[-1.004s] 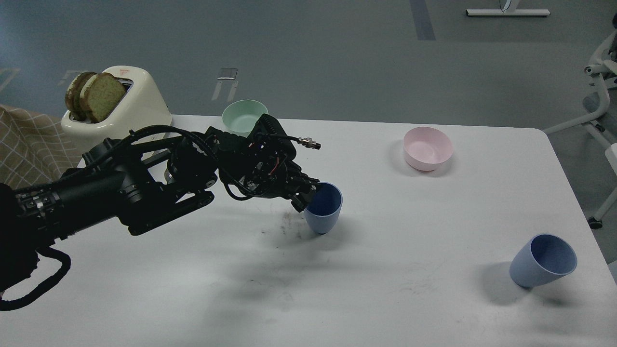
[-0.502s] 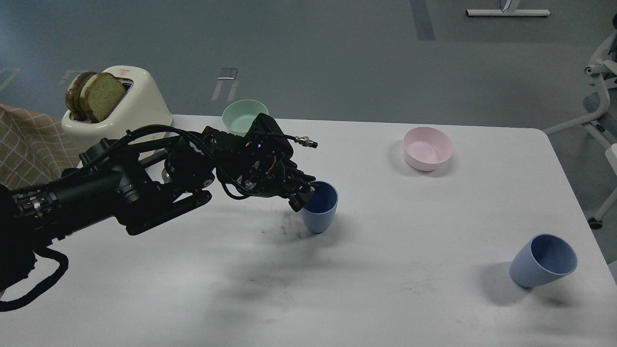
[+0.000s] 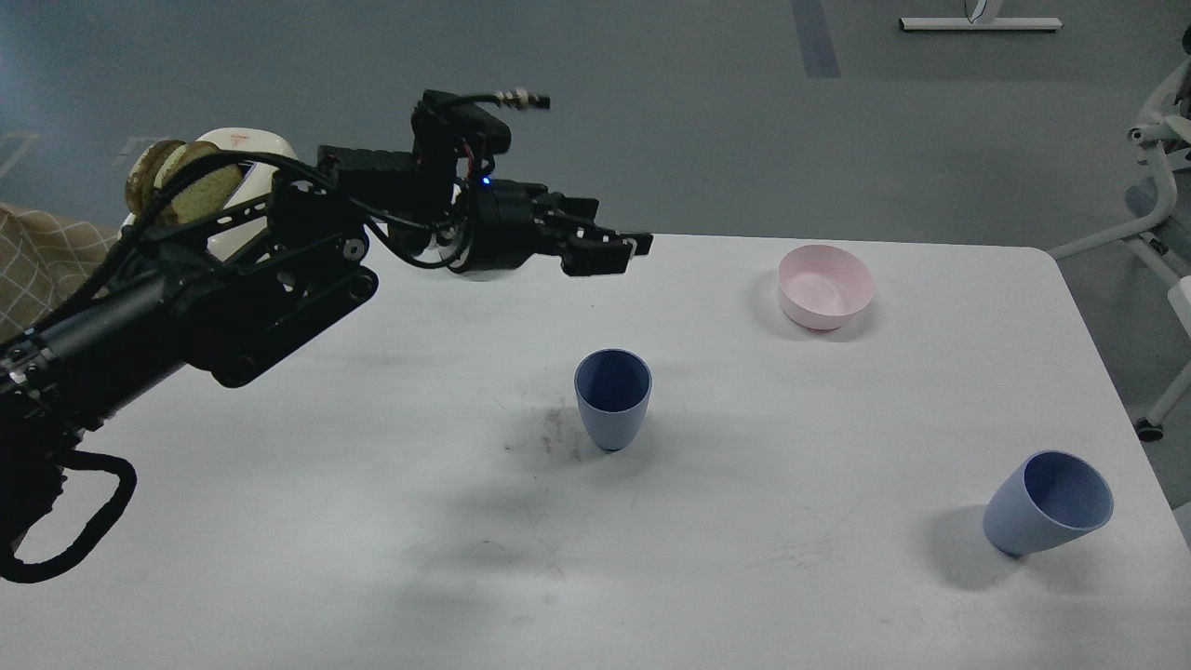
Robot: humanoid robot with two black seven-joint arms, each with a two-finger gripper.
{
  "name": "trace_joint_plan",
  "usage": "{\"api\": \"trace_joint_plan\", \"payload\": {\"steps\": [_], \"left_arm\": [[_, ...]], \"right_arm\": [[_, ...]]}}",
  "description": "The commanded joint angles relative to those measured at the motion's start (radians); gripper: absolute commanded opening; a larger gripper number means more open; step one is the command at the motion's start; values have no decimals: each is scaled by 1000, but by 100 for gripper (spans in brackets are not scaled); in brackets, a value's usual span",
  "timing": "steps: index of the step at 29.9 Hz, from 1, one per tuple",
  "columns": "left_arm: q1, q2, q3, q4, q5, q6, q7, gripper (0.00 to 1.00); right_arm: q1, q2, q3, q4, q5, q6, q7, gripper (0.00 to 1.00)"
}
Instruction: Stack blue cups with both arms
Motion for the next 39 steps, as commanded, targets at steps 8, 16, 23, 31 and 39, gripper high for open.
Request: {"api": "trace_joint_plan", "payload": {"steps": [8,16,23,31,39], "left_arm": [[239,-42,-356,102,-779,158,-20,98],[302,-56,-505,103,-1138,97,-18,98],[341,-34,-522,138,-1227,94,-15,98],[358,-40,-520,135,-1253,94,-14,98],[355,-43,-520,125,-1251,94,-14,98]], "right_arm": [[31,-117,-72,117,-210,0,-3,100],[13,-292,-114,329,-526,0,-3,100],[14,-413,-325,519,-816,0,0,100],[5,-441,-634,710,-1119,0,0,100],[-96,-475,-755,722,-1120,0,0,100]]}}
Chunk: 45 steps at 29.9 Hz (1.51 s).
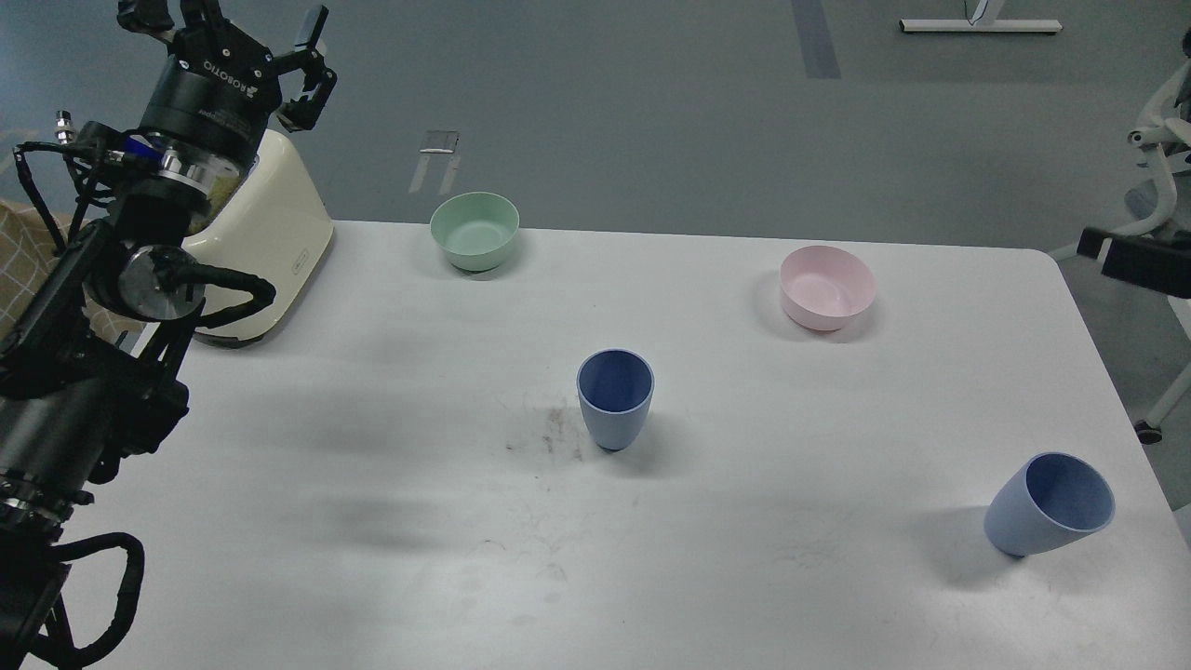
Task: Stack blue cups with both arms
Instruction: 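Reach the right gripper to the other blue cup and grasp it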
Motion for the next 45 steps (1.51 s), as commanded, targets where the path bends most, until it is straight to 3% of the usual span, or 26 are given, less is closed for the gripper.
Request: {"api": "trace_joint_plan", "payload": {"steps": [1,9,28,33,40,45], "left_arm": [[-3,-2,0,-2,1,0,0,98],[-3,-6,8,-2,1,2,5,98],[-12,-6,9,-2,1,2,6,98],[-12,-9,11,-2,1,2,6,98],[-9,-9,11,-2,1,2,6,98],[-8,-9,11,0,1,2,6,98]], "right_arm": [[-46,-6,-13,2,-2,0,-1,100],[-199,-14,-15,3,-11,0,-6,100],[-304,-49,-15,60,-52,0,-12,96],[-308,-44,-18,60,-54,0,-38,89],[-336,-32,-16,60,-54,0,-84,62],[-337,-18,-16,59,-54,0,-86,57]]}}
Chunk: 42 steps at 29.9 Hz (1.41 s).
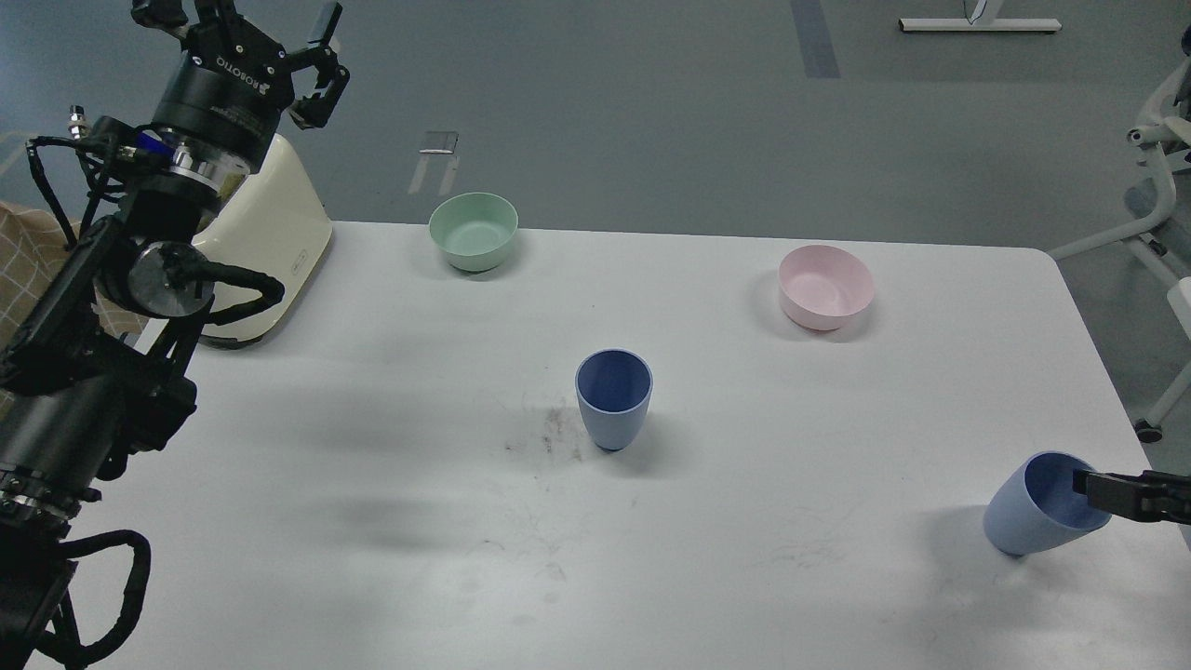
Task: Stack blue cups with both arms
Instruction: 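Reach the right gripper to the other blue cup and grasp it, then lift the blue cup with the right gripper toward the center cup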
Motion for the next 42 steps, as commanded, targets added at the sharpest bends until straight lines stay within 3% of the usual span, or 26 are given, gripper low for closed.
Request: {"api": "trace_joint_plan", "payload": {"steps": [1,10,16,21,24,28,34,39,42], "left_arm": [[1,0,0,1,0,0,0,98],[1,0,-4,1,0,2,-5,98],[1,-2,0,4,1,9,0,98],[-1,-2,0,4,1,9,2,98],[-3,-2,2,4,3,11,5,98],[-4,-2,3,4,6,11,8,98],[-9,0,3,4,6,11,8,98],[-7,5,3,-1,5,11,8,98],[-7,8,3,-1,5,9,8,98]], "right_arm": [[-1,10,1,-1,0,0,-3,57],[-4,31,1,-1,0,0,-26,38],[-2,31,3,-1,0,0,-26,32],[-2,31,1,1,2,0,-29,12],[-1,30,4,1,6,0,-31,5],[-1,31,9,-7,14,0,-29,0],[1,21,25,-6,28,0,-18,0],[22,-24,116,-19,172,0,-18,0],[144,-51,179,-44,253,0,-17,0]]}}
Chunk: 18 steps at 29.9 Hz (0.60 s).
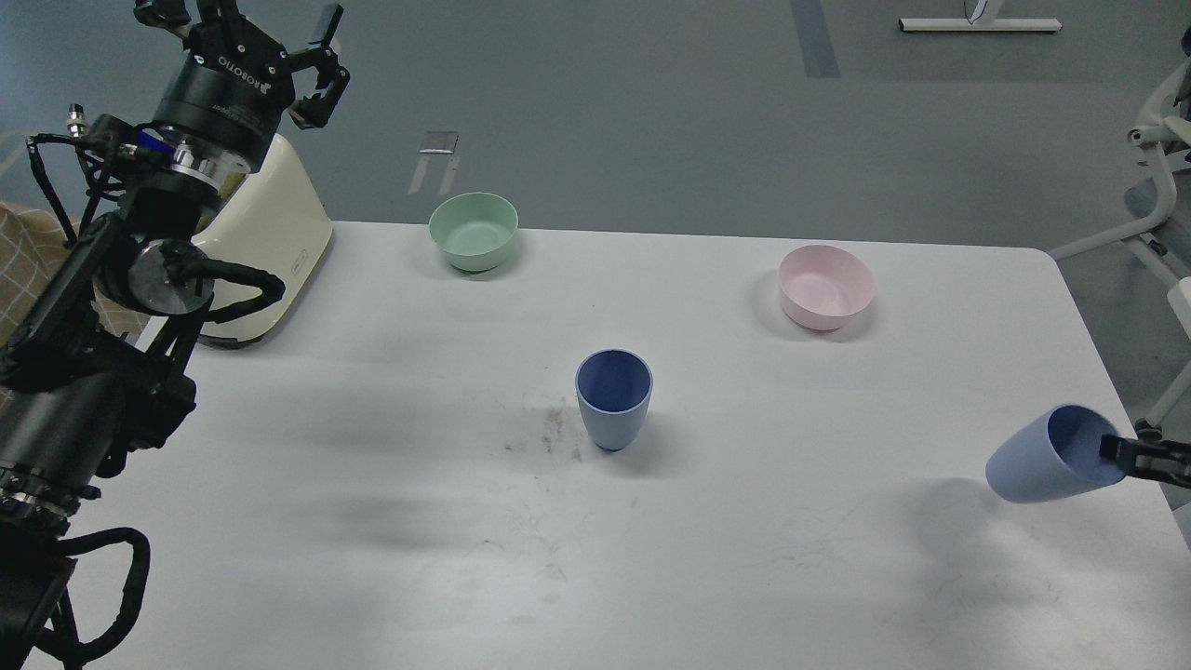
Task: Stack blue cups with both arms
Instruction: 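Lift the blue cup with the right gripper toward the center cup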
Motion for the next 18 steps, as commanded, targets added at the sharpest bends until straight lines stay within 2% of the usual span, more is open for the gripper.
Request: {"api": "trace_joint_plan", "payload": {"steps": [1,5,6,8,9,11,13,18], "left_arm": [[1,2,0,-1,-1,-3,0,98],[1,-1,1,-1,2,-8,1,98],[1,-2,1,-1,0,-9,1,98],[1,-4,0,-1,0,-9,0,98],[4,-5,1,-1,0,-9,1,98],[6,-7,1,-1,0,-9,1,98],[6,-10,0,-1,0,-9,1,98],[4,-9,0,-1,-1,-9,1,98]], "right_arm": [[165,-24,47,-20,81,0,0,0],[345,3,38,-14,85,0,-8,0],[398,44,32,-2,86,0,-11,0],[486,132,12,8,85,0,-34,0],[555,185,-17,9,85,0,-70,0],[622,236,-68,11,85,0,-107,0],[757,308,-196,14,85,0,-138,0],[1013,410,-458,6,83,0,-141,0]]}}
